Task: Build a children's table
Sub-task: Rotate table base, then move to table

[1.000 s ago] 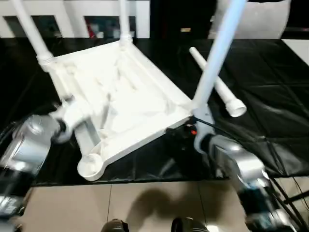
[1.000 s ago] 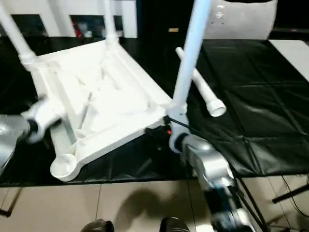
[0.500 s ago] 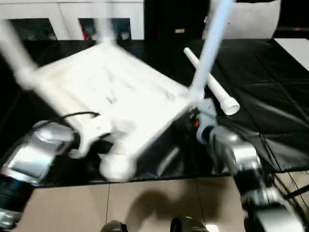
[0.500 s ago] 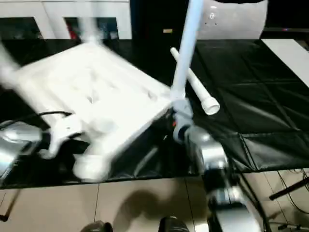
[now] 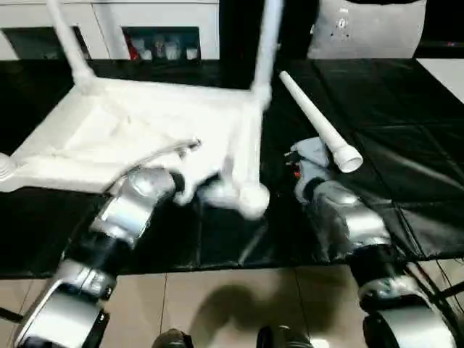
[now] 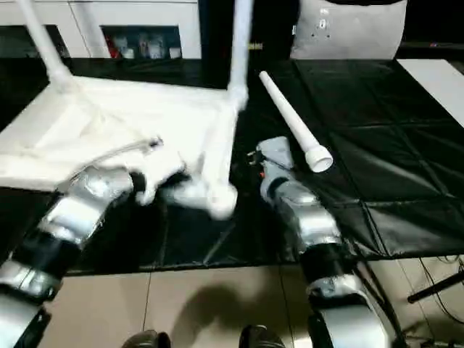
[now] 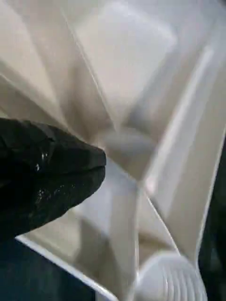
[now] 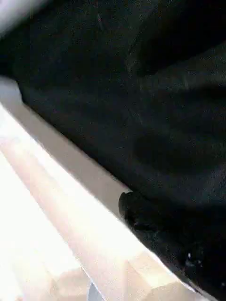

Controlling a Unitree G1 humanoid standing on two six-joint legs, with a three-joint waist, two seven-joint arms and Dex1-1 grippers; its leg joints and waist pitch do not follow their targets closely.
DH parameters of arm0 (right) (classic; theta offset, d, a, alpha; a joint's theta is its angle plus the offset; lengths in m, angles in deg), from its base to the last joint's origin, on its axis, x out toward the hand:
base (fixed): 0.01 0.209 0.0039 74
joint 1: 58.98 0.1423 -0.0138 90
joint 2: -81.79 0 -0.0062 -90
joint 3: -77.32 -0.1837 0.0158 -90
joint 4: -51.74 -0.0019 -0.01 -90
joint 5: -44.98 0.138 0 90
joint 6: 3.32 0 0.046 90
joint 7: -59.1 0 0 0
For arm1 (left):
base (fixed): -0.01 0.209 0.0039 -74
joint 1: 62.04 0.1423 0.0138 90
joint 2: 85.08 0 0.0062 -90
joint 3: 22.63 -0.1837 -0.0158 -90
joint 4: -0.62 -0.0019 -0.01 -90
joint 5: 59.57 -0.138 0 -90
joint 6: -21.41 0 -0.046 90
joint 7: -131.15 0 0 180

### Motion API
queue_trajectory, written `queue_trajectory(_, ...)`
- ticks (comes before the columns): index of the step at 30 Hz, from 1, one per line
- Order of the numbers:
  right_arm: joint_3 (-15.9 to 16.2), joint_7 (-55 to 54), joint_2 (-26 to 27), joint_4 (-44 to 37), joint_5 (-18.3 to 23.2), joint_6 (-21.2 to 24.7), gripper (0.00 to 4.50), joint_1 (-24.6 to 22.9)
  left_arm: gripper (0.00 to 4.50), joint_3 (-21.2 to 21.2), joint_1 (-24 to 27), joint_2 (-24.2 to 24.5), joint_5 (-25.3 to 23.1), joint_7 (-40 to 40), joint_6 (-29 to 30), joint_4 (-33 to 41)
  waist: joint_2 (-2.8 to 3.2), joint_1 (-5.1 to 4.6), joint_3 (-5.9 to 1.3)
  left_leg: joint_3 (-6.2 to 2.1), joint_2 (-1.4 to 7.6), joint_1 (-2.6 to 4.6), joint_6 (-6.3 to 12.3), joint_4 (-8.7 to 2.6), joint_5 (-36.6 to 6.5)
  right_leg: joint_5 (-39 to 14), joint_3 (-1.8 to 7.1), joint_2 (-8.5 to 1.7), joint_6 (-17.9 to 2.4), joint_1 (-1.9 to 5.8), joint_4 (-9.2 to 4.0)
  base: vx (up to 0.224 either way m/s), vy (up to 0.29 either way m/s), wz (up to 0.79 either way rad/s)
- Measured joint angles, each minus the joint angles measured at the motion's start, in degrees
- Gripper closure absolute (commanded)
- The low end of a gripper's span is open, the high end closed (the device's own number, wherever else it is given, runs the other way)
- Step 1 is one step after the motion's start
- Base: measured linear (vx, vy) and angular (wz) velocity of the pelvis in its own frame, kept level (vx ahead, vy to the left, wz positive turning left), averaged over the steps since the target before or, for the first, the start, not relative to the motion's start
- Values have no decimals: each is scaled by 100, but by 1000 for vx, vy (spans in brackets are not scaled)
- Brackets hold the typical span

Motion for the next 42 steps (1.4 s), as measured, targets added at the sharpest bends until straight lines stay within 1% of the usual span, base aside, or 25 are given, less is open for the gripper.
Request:
queue_trajectory(3,-279,-236,-107,-802,6,-49,0,-293,429,506,126,-352,335,-222,-216,-89,-1,54,0,1,0,-3,6,0,-4,-5,-1,0,6,-3,-5,0,0,0)
queue_trajectory(4,-336,-318,-110,-1383,26,289,0,-509,417,906,313,-674,657,-478,-212,86,1,73,-1,1,-1,-10,16,0,-10,-8,0,-1,3,-6,-8,0,0,0)
queue_trajectory(6,-333,-326,-104,-1847,64,653,0,-704,409,1148,504,-949,922,-783,-124,305,-4,86,-3,2,1,-9,31,3,-16,-17,-1,0,3,0,-6,0,0,0)
queue_trajectory(10,-240,-298,-71,-3020,216,1029,0,-1539,370,1562,1200,-1450,943,-1960,285,1344,-3,87,-4,6,5,-9,33,1,-22,-31,-2,-1,25,6,-6,0,0,0)
queue_trajectory(13,-214,-256,22,-3473,376,874,0,-1982,351,1702,1697,-1758,824,-2565,466,1952,-12,91,-5,7,6,-9,30,3,-19,-46,-3,-1,62,1,-6,0,0,0)
queue_trajectory(15,-254,-249,108,-3645,530,799,0,-2065,351,1769,1877,-1775,812,-2628,399,2163,-21,78,-10,7,6,-9,29,4,-18,-43,-3,-1,68,5,-6,0,0,0)
queue_trajectory(19,-181,-347,444,-4156,561,806,0,-2434,351,1906,2310,-1750,474,-3091,390,2867,-127,59,-79,0,23,-4,25,5,-18,-47,-3,21,81,9,-9,0,0,0)
queue_trajectory(22,-102,-466,409,-4392,514,967,0,-2466,351,2069,2415,-1673,822,-2945,333,3040,-178,59,-111,-4,23,-2,23,13,-17,-45,1,22,85,8,-17,0,0,0)
queue_trajectory(24,-58,-521,362,-4418,468,1076,0,-2498,351,2125,2442,-1695,832,-3017,391,3156,-224,68,-140,-11,24,-6,23,13,-17,-39,3,29,95,13,-29,0,0,0)
queue_trajectory(25,-26,-546,355,-4416,455,1175,0,-2526,351,2131,2452,-1693,832,-3055,405,3204,-235,71,-148,-28,37,-6,22,14,-18,-35,0,54,101,34,-60,0,0,0)
queue_trajectory(27,18,-573,358,-4402,456,1238,0,-2571,351,2117,2478,-1682,795,-3072,417,3255,-182,28,-156,-101,108,-2,13,5,-15,-15,-33,150,89,117,-182,0,0,0)
queue_trajectory(28,35,-573,359,-4402,450,1240,0,-2616,351,2098,2503,-1675,739,-3073,448,3284,-162,-18,-178,-136,156,2,-9,-3,-9,-22,-83,173,44,142,-150,0,0,0)
queue_trajectory(29,48,-573,360,-4405,433,1235,0,-2634,351,2079,2533,-1628,715,-3069,474,3325,-167,-39,-188,-145,174,8,-30,-2,-4,-89,-100,166,-71,107,-29,0,0,0)
queue_trajectory(31,53,-575,361,-4427,411,1231,0,-2661,351,2029,2604,-1580,683,-3057,521,3419,-260,-55,-247,-162,228,27,-82,-3,35,-255,-103,163,-220,32,247,25,-152,2)
queue_trajectory(32,47,-584,359,-4450,416,1242,0,-2673,351,1981,2659,-1583,685,-3047,520,3439,-305,-55,-276,-161,250,43,-78,-10,38,-318,-125,183,-280,-2,333,21,-189,0)
queue_trajectory(33,21,-596,352,-4490,425,1266,0,-2722,351,1902,2713,-1586,687,-3018,518,3440,-306,-53,-291,-124,247,35,-18,16,35,-342,-146,245,-317,-10,333,1,-211,-3)
queue_trajectory(34,-35,-620,310,-4515,431,1297,0,-2811,351,1816,2728,-1646,688,-2986,524,3441,-333,24,-294,-129,226,-128,524,565,-272,-331,-160,285,-353,-10,318,-10,-201,-5)
queue_trajectory(35,-67,-623,265,-4516,432,1316,0,-2887,351,1711,2754,-1682,683,-2990,554,3434,-359,44,-299,-121,44,-205,759,984,-428,-314,-148,295,-395,19,286,-10,-201,-5)
queue_trajectory(36,-88,-625,231,-4520,432,1326,0,-2900,351,1632,2766,-1691,686,-2984,564,3434,-343,33,-308,-103,-187,-187,811,1128,-492,-299,-152,331,-371,57,219,-28,-179,-7)
queue_trajectory(37,-97,-636,219,-4592,425,1327,0,-2900,351,1581,2734,-1681,698,-2933,531,3476,-314,9,-321,-84,-489,-99,812,937,-493,-240,-192,394,-379,66,142,-54,-146,-3)
queue_trajectory(38,-114,-642,202,-4634,415,1326,0,-2900,351,1553,2712,-1678,717,-2910,509,3515,-243,-3,-329,-73,-636,-45,848,680,-522,-204,-275,498,-330,75,66,-54,-146,-3)
queue_trajectory(39,-95,-659,211,-4630,389,1334,0,-2898,351,1544,2707,-1643,741,-2854,504,3546,-204,32,-322,-170,-619,-8,752,525,-602,-160,-365,576,-257,118,-55,-65,-120,-7)
queue_trajectory(40,33,-694,184,-4641,301,1344,0,-2885,351,1554,2782,-1629,756,-2806,460,3547,-133,25,-325,-220,-445,5,594,423,-511,-140,-542,611,28,187,-172,-43,-109,-9)
queue_trajectory(41,110,-700,193,-4657,261,1344,0,-2869,351,1556,2794,-1619,765,-2788,426,3548,-134,13,-327,-216,-386,37,525,409,-470,-265,-414,615,335,132,49,-43,-109,-9)
queue_trajectory(42,152,-701,203,-4656,235,1344,0,-2867,351,1559,2792,-1612,811,-2742,374,3562,-185,-10,-331,-172,-399,43,479,437,-456,-324,-39,465,329,120,348,-14,-108,21)
